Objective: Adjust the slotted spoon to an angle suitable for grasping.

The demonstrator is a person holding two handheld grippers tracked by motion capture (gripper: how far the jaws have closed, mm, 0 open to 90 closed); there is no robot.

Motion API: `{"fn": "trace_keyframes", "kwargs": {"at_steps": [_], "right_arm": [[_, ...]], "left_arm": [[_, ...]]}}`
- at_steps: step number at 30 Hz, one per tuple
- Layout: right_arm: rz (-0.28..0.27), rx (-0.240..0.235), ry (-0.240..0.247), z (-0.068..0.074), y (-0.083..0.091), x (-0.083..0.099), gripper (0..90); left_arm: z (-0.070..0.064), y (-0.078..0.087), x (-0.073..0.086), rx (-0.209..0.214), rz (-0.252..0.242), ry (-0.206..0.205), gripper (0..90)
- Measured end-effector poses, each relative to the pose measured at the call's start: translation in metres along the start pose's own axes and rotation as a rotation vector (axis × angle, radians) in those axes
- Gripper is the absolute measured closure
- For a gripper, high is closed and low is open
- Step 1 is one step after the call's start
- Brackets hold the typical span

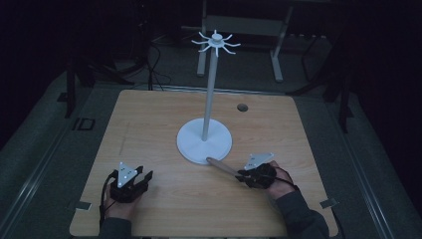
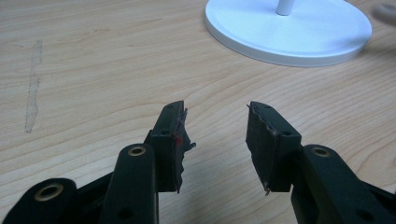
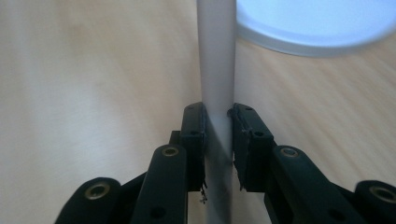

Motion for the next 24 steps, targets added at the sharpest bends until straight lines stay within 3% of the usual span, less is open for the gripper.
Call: {"fn": "trace_keyframes", "kwargs": {"at_steps": [5, 12, 24], "right_arm": [[0.025, 0.077, -0.093, -0.012, -0.008, -0.003, 75.3], [0.094, 0.084, -0.115, -0.015, -0.014, -0.01, 75.0], [0.232, 0.077, -0.057, -0.016, -0.024, -0.024, 70.4]], "left_arm": [[0.0, 0.0, 0.0, -0.001, 0.001, 0.001, 57.4], [0.0, -0.002, 0.0, 0.004, 0.004, 0.003, 57.4], [0.001, -0.002, -0.001, 0.006, -0.002, 0.0, 57.4]]}}
Point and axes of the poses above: each handheld gripper's, and its own axes: y roughly backward along the jaws, x roughly out of its underside, z roughly to its left, the point moved 2 cm from there along -y, roughly forward along the jaws, and after that the axes turned 10 degrees about -y, right-handed, at the moved point
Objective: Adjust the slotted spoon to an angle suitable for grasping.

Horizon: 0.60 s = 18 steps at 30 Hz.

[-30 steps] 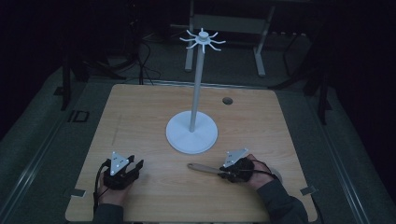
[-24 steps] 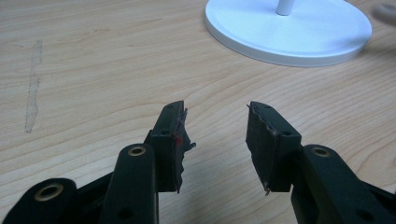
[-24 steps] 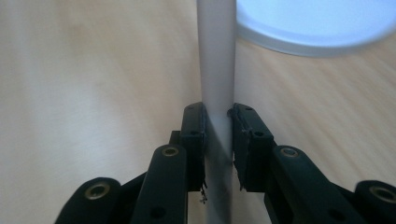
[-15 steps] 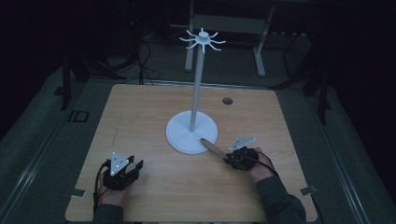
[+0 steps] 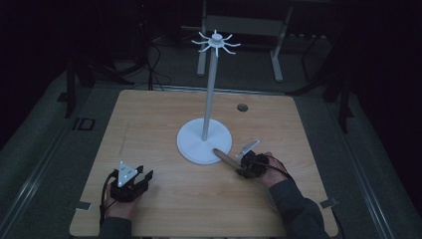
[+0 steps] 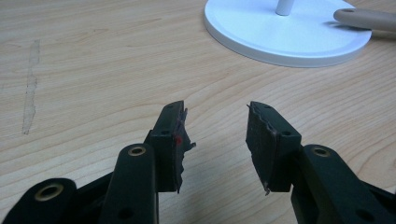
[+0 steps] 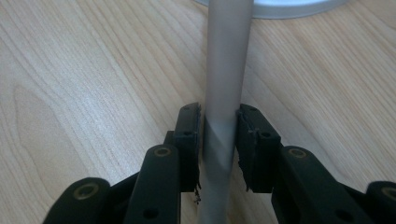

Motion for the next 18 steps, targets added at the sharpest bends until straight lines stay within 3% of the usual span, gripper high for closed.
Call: {"fn": "trace_keyframes", "kwargs": {"at_steps": [12, 15, 18], "right_arm": [[0.046, -0.04, -0.005, -0.004, -0.008, -0.012, 71.1], [0.068, -0.03, -0.001, -0.004, -0.008, -0.015, 72.8], [0.058, -0.034, -0.014, -0.004, -0.008, -0.014, 73.2]], "left_arm": [[0.0, 0.001, 0.0, 0.0, -0.003, 0.0, 57.4], [0.0, 0.001, 0.0, 0.001, -0.004, 0.001, 57.4], [0.0, 0.001, 0.0, 0.002, -0.003, 0.002, 57.4]]}}
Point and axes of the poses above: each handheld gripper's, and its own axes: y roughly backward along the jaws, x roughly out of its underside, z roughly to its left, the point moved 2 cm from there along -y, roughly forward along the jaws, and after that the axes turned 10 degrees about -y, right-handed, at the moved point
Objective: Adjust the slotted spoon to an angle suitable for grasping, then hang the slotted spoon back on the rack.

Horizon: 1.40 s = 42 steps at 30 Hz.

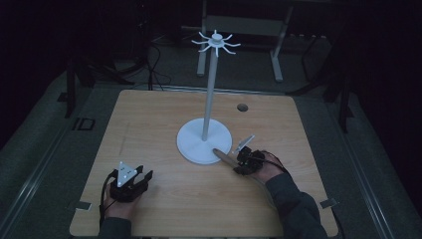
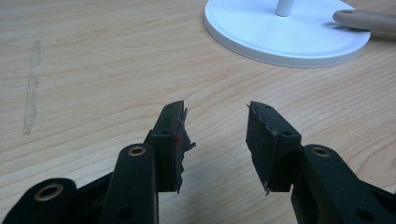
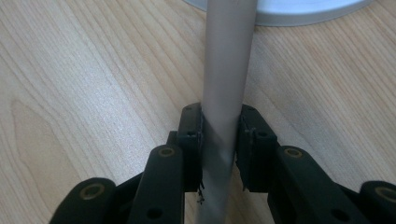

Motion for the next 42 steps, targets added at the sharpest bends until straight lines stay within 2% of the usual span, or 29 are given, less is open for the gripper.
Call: {"fn": "trace_keyframes", "kwargs": {"at_steps": [4, 12, 19, 24, 28, 40, 42], "right_arm": [[-0.016, -0.004, -0.009, 0.0, 0.0, 0.002, 73.3], [-0.031, 0.004, 0.012, 0.005, 0.0, 0.004, 73.6], [-0.059, -0.004, 0.007, 0.005, 0.006, 0.005, 73.9], [-0.1, -0.01, -0.016, 0.004, 0.013, 0.008, 73.9], [-0.12, -0.006, -0.014, 0.003, 0.017, 0.009, 74.0], [-0.227, 0.01, -0.02, 0.003, 0.037, 0.011, 74.1], [-0.267, 0.009, -0.03, 0.002, 0.043, 0.011, 74.1]], "left_arm": [[0.0, 0.0, 0.0, 0.0, 0.004, -0.004, 57.4], [0.0, 0.001, 0.001, -0.005, 0.004, -0.001, 57.4], [0.0, 0.001, 0.002, -0.006, 0.009, -0.004, 56.3], [-0.001, 0.001, 0.002, -0.007, 0.014, -0.008, 56.3], [0.0, 0.001, 0.002, -0.009, 0.012, -0.004, 56.3], [-0.001, 0.001, 0.001, 0.003, 0.01, 0.001, 56.3], [0.0, 0.001, 0.001, 0.003, 0.006, 0.006, 56.3]]}}
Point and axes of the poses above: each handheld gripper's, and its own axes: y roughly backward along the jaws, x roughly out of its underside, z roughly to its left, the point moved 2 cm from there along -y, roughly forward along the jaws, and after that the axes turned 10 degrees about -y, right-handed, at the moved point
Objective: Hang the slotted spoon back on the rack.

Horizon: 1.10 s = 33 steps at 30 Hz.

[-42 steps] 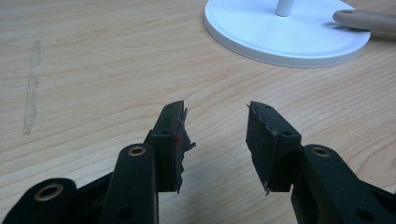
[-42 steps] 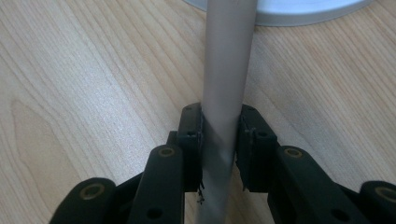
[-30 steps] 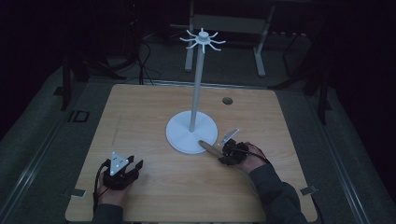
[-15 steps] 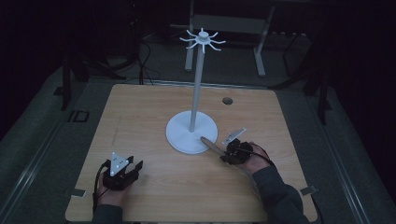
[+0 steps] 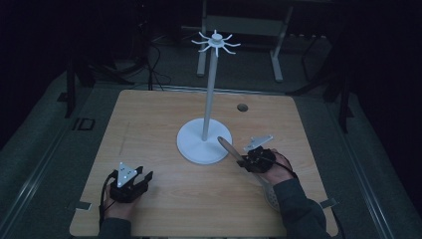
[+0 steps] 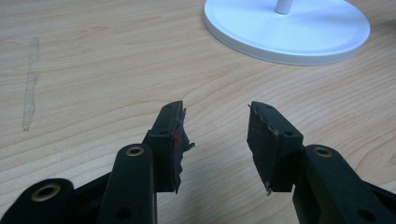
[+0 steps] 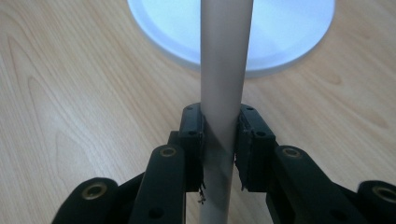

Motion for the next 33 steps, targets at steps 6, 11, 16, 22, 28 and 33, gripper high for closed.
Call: {"fn": "trace_keyframes", "kwargs": {"at_steps": [6, 11, 16, 22, 28, 33], "right_arm": [[-0.044, 0.001, -0.004, -0.002, 0.006, -0.002, 74.1], [-0.08, 0.007, -0.015, -0.004, 0.011, -0.003, 74.1], [-0.123, 0.016, -0.021, -0.005, 0.016, -0.005, 74.1], [-0.175, 0.023, -0.022, -0.004, 0.022, -0.007, 74.2], [-0.249, 0.02, -0.03, -0.005, 0.031, -0.01, 74.2], [-0.297, 0.015, -0.037, -0.004, 0.037, -0.014, 74.2]], "left_arm": [[-0.001, -0.001, 0.0, 0.002, 0.002, 0.002, 56.3], [0.0, 0.0, 0.0, -0.002, 0.002, -0.001, 56.2], [0.0, -0.001, 0.0, -0.004, 0.005, -0.002, 56.2], [0.0, -0.001, 0.0, -0.005, 0.005, -0.002, 56.2], [-0.001, -0.001, 0.0, -0.005, 0.003, -0.002, 56.2], [-0.001, -0.002, 0.0, -0.003, 0.005, -0.002, 56.2]]}}
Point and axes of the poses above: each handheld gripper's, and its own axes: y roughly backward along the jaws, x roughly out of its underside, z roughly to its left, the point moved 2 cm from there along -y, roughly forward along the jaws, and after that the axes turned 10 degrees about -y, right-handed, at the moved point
